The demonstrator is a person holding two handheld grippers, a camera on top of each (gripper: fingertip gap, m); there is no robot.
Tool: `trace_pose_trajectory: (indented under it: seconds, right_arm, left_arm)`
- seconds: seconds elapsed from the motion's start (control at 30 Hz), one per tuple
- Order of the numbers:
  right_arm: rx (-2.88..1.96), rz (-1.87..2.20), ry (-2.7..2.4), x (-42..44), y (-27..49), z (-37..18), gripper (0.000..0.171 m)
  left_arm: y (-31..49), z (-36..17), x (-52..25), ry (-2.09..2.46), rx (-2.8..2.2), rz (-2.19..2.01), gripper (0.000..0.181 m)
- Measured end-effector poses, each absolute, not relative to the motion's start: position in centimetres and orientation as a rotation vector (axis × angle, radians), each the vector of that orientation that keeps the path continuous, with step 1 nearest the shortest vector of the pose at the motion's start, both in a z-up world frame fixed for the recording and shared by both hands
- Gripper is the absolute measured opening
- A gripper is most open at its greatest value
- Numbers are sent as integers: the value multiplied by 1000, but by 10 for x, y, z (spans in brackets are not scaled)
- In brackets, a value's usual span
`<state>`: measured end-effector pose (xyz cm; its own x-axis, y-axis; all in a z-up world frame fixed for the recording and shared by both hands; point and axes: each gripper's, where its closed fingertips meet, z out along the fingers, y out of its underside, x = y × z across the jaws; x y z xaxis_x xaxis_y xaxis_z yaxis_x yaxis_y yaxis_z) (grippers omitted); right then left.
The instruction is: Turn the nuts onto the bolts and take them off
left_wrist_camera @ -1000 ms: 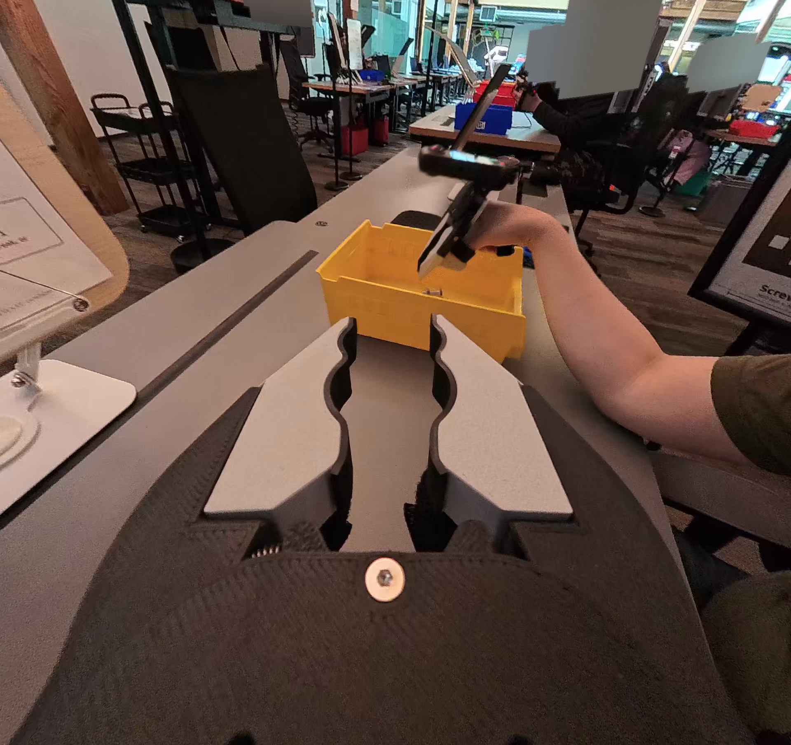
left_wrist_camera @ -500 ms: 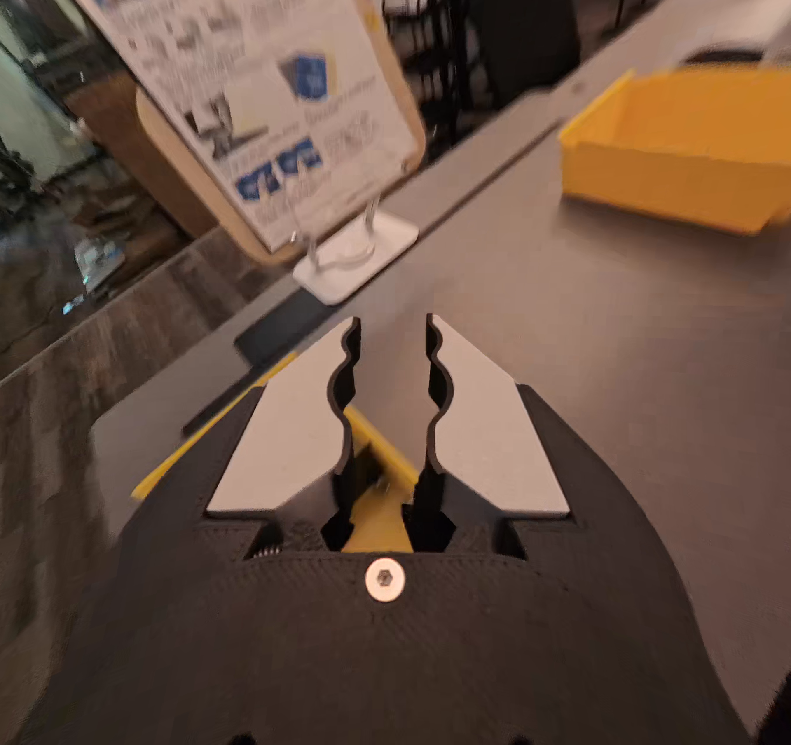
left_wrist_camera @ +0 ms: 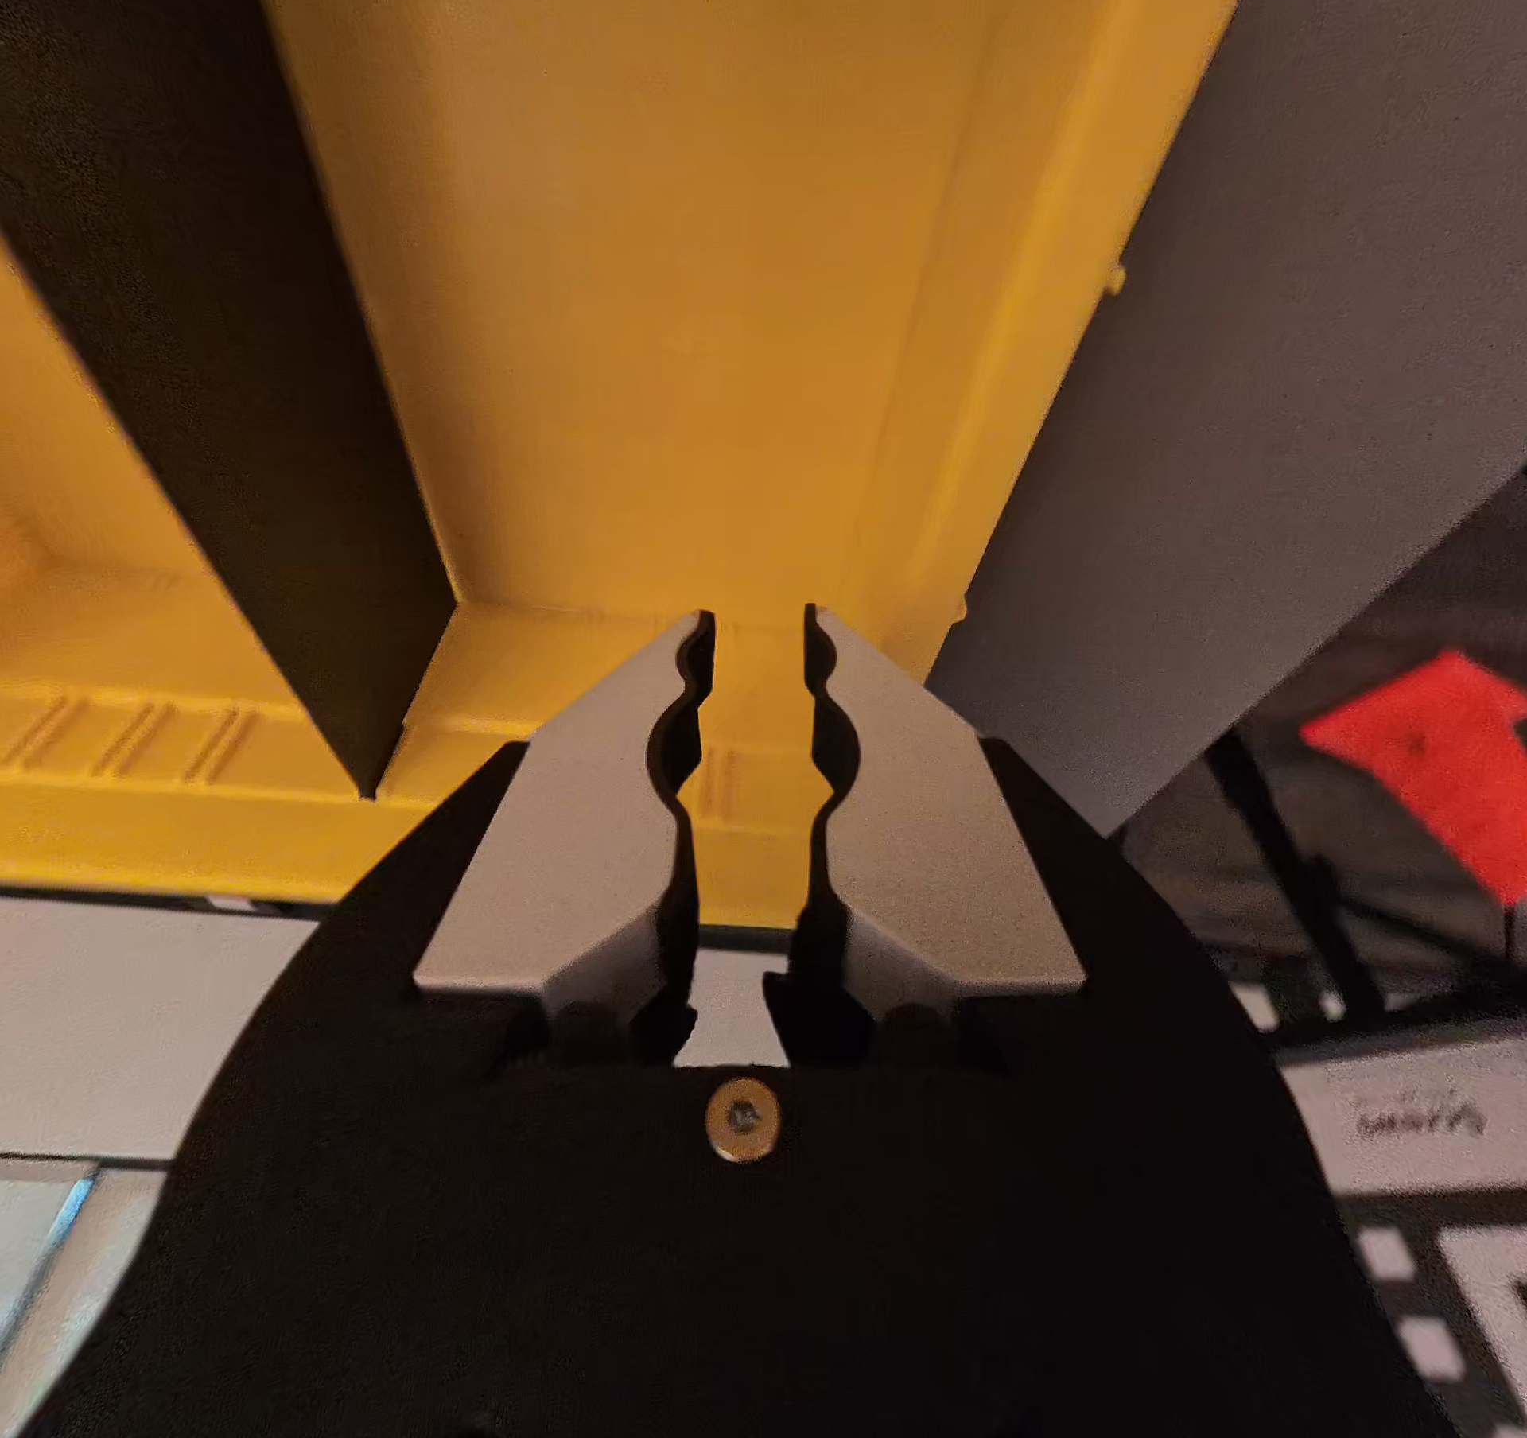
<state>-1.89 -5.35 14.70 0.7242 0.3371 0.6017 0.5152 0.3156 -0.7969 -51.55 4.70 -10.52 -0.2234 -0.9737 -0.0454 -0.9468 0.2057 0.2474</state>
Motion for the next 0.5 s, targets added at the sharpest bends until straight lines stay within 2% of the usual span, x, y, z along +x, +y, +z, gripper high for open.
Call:
trace_pose_trajectory:
  seconds: [0.23, 0.5]
  right_arm:
    - [-1348, -141, -910, -41, -33, 120, 47]
    - [-1411, -93, -971, -54, -19, 95, 47]
  left_arm:
    - [50, -128, -539, -2354, 1427, -302, 21]
    - [57, -141, -553, -2337, 1355, -192, 25]
